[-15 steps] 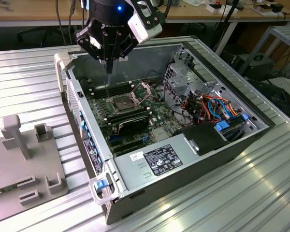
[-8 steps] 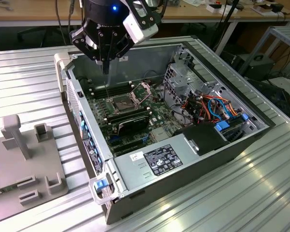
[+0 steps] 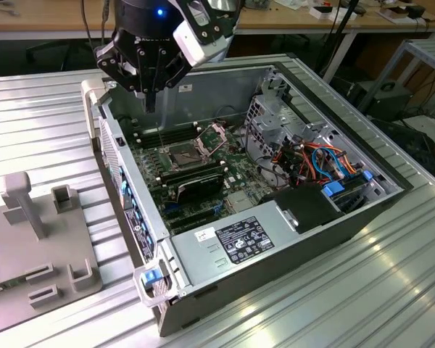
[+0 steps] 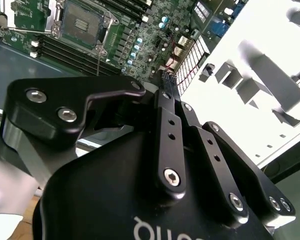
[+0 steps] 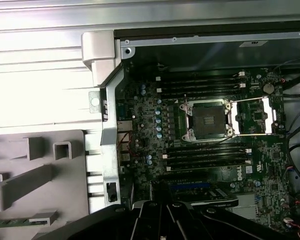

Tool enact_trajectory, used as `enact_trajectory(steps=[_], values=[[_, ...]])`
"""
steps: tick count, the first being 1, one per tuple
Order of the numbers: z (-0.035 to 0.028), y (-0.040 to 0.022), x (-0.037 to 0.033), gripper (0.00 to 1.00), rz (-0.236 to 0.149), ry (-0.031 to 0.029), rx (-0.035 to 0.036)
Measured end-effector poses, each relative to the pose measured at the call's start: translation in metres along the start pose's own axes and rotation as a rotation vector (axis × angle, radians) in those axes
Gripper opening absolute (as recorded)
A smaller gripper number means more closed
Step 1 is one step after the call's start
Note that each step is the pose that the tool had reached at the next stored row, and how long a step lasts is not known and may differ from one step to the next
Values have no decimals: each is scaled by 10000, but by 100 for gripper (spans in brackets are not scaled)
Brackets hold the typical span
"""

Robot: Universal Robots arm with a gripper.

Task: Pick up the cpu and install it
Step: 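Reach for the cpu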

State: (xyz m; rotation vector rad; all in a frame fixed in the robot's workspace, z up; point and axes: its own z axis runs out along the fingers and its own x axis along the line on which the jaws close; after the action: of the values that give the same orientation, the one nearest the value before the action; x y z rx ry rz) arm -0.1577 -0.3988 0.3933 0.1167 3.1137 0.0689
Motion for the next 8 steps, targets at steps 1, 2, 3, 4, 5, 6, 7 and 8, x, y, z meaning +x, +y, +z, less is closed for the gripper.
enact_trajectory(steps=[1,2,3,4,5,6,7,8], values=[[-1,-1,11,11,0,0,1],[-1,-2,22,11,0,0,1],[-1,-3,44,11,-1,0,0],[-2,-4,56,11,0,0,0],[-2,-5,68,11,0,0,0],[-3,-7,86,11,-1,0,1],[-3,-7,97,11,-1,0,1],[-3,-9,114,11,-1,0,0]])
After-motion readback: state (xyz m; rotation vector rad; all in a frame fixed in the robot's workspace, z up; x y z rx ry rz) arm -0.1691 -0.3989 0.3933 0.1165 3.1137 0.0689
